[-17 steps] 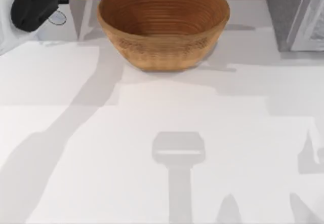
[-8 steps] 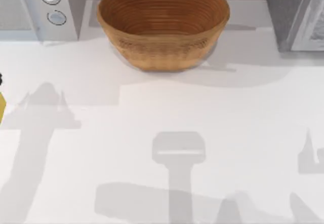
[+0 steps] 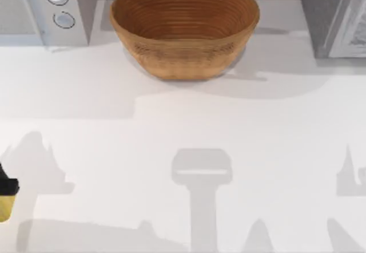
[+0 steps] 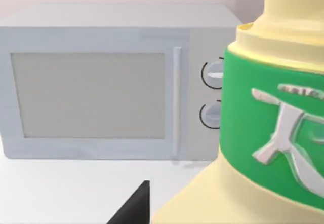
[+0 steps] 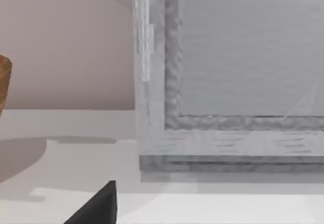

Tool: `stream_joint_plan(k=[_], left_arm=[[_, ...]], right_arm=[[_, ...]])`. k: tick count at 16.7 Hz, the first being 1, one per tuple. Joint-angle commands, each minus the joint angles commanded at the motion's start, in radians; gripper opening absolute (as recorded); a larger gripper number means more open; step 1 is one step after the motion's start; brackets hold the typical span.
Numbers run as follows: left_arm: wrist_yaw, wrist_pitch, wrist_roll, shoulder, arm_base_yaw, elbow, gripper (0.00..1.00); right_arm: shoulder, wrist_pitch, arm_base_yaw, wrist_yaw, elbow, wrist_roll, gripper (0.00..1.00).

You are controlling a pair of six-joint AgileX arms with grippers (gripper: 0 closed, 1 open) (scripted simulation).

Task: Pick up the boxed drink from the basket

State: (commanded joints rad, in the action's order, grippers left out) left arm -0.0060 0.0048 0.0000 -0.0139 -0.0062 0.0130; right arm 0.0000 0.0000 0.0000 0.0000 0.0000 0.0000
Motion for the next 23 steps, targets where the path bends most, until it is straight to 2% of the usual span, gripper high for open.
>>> stream_joint_plan(k=[7,9,11,13,15,23], left_arm=[[0.004,-0.004,0.002,0.009,0.003,-0.013,0.0],[-0.026,0.0,-0.004,-0.021,-0.022,0.007,0.0],[-0.097,0.009,-0.019,-0.094,-0.085,0.054,0.0],[-0.21,0.023,-0.044,-0.208,-0.178,0.126,0.0],[-0.355,0.041,-0.078,-0.357,-0.293,0.217,0.0],[-1.048,0.136,-0.273,-1.127,-0.803,0.686,0.0]], right_arm=[[0.0,0.0,0.0,0.0,0.0,0.0,1.0],[0.0,0.0,0.0,0.0,0.0,0.0,1.0],[0.0,0.0,0.0,0.0,0.0,0.0,1.0],[0.0,0.0,0.0,0.0,0.0,0.0,1.0],[0.0,0.0,0.0,0.0,0.0,0.0,1.0],[0.0,0.0,0.0,0.0,0.0,0.0,1.0]])
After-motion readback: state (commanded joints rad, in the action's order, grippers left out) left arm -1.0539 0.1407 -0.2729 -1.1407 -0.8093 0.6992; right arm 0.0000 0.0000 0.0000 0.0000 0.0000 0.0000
